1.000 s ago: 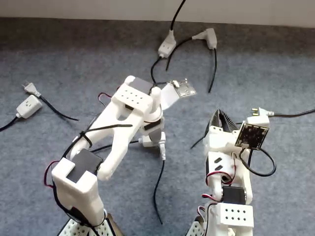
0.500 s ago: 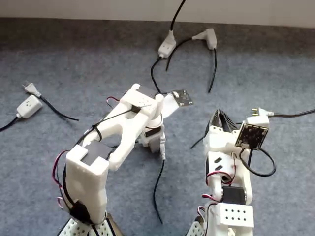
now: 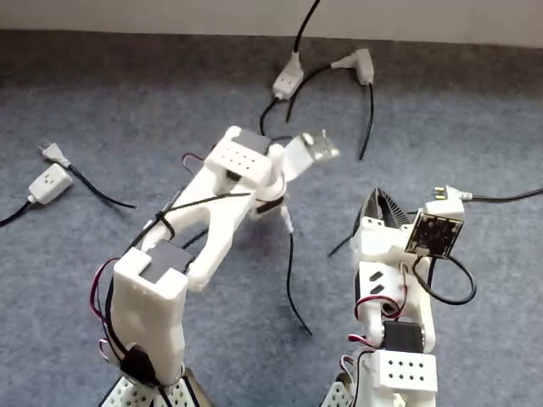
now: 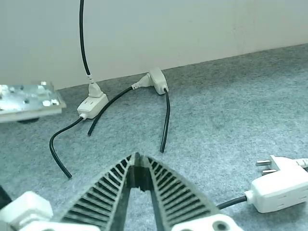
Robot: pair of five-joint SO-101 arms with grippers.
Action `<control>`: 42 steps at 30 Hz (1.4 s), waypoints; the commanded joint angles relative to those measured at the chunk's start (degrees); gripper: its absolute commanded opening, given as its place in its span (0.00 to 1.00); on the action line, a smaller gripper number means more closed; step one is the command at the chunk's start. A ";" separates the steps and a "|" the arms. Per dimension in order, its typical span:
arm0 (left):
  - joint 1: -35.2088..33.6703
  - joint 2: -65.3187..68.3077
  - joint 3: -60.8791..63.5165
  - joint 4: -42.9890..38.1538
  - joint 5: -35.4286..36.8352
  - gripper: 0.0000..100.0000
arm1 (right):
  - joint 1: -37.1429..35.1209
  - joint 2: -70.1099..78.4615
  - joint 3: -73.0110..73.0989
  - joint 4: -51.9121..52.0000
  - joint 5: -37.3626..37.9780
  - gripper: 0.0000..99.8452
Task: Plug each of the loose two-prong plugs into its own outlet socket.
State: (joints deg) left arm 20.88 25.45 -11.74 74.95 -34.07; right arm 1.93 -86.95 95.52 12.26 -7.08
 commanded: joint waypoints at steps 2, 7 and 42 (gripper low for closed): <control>-1.63 -0.40 -12.62 0.70 -0.09 0.05 | -0.57 -0.92 8.04 -1.19 0.70 0.01; -4.44 0.48 -23.16 -3.43 -0.09 0.05 | -0.57 -0.92 8.04 -1.19 0.70 0.01; -14.55 28.70 -81.63 12.40 3.69 0.30 | -0.57 -0.92 8.04 -1.19 0.70 0.01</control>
State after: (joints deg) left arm 9.80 63.25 -91.91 83.56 -30.81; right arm 1.93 -86.95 95.52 12.26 -7.08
